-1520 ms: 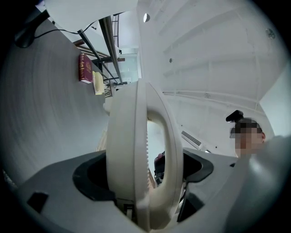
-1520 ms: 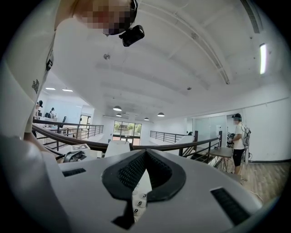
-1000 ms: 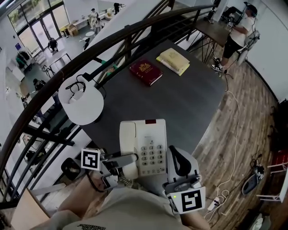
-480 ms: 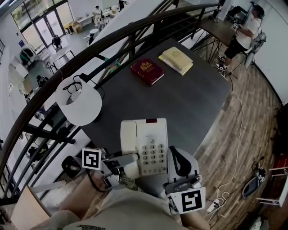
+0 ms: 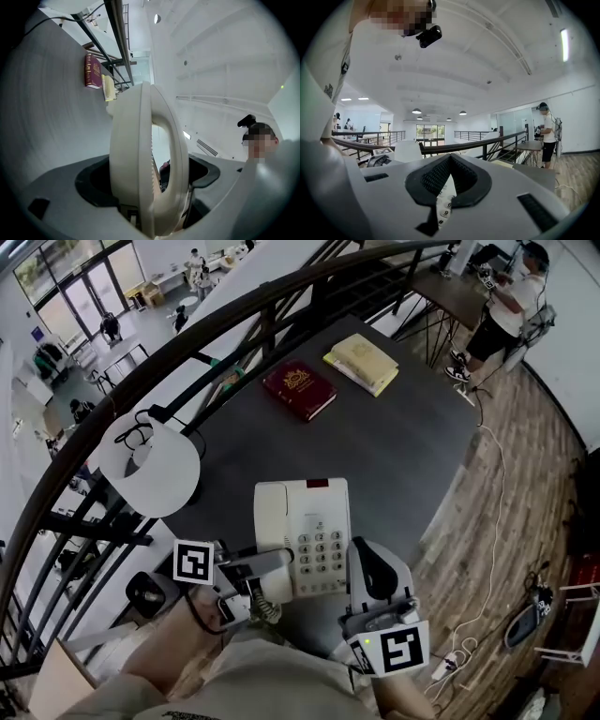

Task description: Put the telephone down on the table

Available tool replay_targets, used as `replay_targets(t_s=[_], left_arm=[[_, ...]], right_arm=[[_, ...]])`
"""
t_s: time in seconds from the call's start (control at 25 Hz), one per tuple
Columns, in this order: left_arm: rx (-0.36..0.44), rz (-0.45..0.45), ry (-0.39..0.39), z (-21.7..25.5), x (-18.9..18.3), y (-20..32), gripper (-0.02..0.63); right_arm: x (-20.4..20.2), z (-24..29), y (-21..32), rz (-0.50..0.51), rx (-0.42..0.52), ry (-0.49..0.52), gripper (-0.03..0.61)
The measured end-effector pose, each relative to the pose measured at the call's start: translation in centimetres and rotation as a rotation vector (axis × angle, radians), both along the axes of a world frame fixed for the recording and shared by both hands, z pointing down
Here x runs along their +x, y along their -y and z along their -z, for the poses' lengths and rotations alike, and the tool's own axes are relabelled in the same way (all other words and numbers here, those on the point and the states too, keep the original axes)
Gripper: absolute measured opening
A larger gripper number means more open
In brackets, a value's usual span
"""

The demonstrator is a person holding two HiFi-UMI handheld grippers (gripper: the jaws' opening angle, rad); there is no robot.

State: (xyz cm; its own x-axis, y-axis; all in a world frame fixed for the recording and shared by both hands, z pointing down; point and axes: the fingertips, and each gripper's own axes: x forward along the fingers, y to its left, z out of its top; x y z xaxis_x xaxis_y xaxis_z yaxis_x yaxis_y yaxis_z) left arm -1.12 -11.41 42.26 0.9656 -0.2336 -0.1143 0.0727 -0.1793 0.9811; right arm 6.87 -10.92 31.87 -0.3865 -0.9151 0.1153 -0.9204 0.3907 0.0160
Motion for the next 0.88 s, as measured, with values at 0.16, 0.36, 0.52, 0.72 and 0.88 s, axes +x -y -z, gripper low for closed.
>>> replay_targets(t_s=[0.16, 0.36, 0.52, 0.72, 0.88], left_arm=[[0.020, -0.019, 0.001, -0.7, 1.8, 3.2, 0.422], [0.001, -0.023, -0.012, -2.3, 3.8, 7.5, 0.422], [0.002, -0.032, -0.001, -4.1, 5.1, 11.2, 0.422], [-0.026, -0.001, 0.012, -7.2, 5.5, 15.2, 0.422], [-0.052, 0.033, 0.002, -9.8, 5.2, 18.1, 0.422]], right_arm=[[0.7, -0.7, 2.8, -0.014, 0.007, -0.015, 0.000], [1.5, -1.5, 6.2, -0.026, 0.008, -0.029, 0.000], [2.3, -2.5, 8.8, -0.039, -0.012, -0.034, 0.000], [2.6, -4.6, 12.0, -0.049, -0.042, -0.022, 0.000], [2.4, -6.5, 14.7, -0.052, -0.060, -0.019, 0.000]])
